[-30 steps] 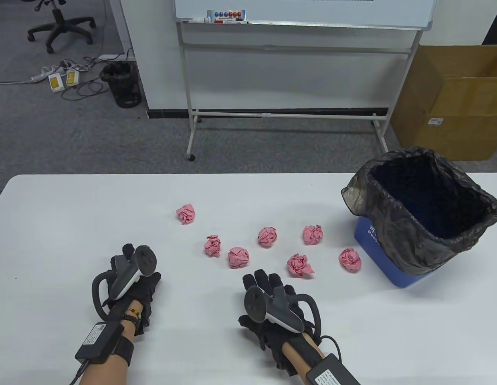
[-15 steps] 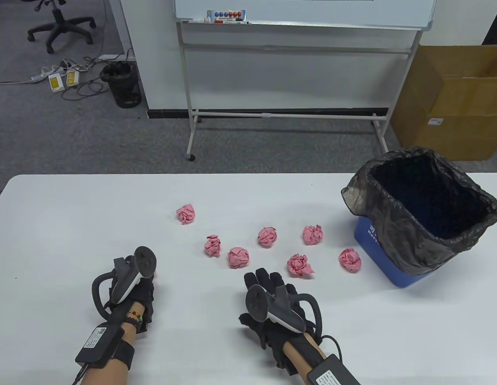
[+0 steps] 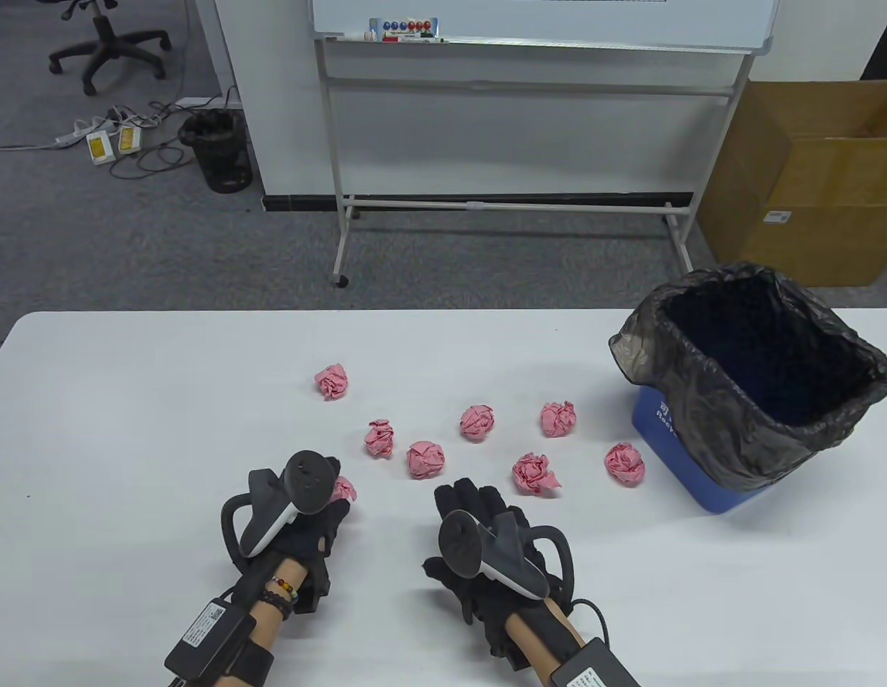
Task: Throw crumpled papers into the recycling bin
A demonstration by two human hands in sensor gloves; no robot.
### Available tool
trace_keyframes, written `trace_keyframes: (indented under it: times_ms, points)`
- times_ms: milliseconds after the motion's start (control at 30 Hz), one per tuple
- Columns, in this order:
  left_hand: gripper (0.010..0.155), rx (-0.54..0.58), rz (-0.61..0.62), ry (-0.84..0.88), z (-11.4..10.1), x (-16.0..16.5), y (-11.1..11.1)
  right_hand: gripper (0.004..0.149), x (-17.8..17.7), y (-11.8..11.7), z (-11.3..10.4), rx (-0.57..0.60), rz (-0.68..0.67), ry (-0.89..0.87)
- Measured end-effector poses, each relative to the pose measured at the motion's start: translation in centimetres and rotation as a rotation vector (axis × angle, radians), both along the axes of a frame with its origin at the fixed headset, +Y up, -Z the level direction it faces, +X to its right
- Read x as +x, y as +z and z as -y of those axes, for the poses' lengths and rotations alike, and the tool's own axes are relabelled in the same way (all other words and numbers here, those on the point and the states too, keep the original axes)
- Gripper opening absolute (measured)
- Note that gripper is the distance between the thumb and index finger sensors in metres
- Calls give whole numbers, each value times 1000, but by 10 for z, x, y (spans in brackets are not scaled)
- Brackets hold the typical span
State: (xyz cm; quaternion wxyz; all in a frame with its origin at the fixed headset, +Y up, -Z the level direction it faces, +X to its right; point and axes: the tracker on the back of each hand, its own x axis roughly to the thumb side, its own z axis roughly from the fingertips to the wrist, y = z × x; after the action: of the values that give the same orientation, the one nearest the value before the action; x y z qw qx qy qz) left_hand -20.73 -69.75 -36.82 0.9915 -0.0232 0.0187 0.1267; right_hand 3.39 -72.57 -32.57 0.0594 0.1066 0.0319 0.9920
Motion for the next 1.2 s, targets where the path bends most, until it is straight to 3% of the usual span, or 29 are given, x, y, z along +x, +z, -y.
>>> trace_keyframes:
  times_ms: [167,333,600,733,833,933,1200]
  points:
    - [67,18,75,91,-4,15,7,90,4,-2,-2,6,13,-37]
    - [68,71,166,137,5,22,13,89,5,-3,-4,19,14,-73]
    - [68,206,420,262,3,46,30,90,8,-1,-10,41,23,-253]
    - [68,260,470,243,0,58,36,97,17,-4,-9,-34,36,-315]
    - [69,240,544,293,0,63,39,99,25,-9,-3,-162,7,-507]
    - [70,275,596,281,-1,69,44,99,26,-10,-1,-210,14,-561]
    - [71,354,660,247,1,76,50,86,30,-13,0,-261,50,-648]
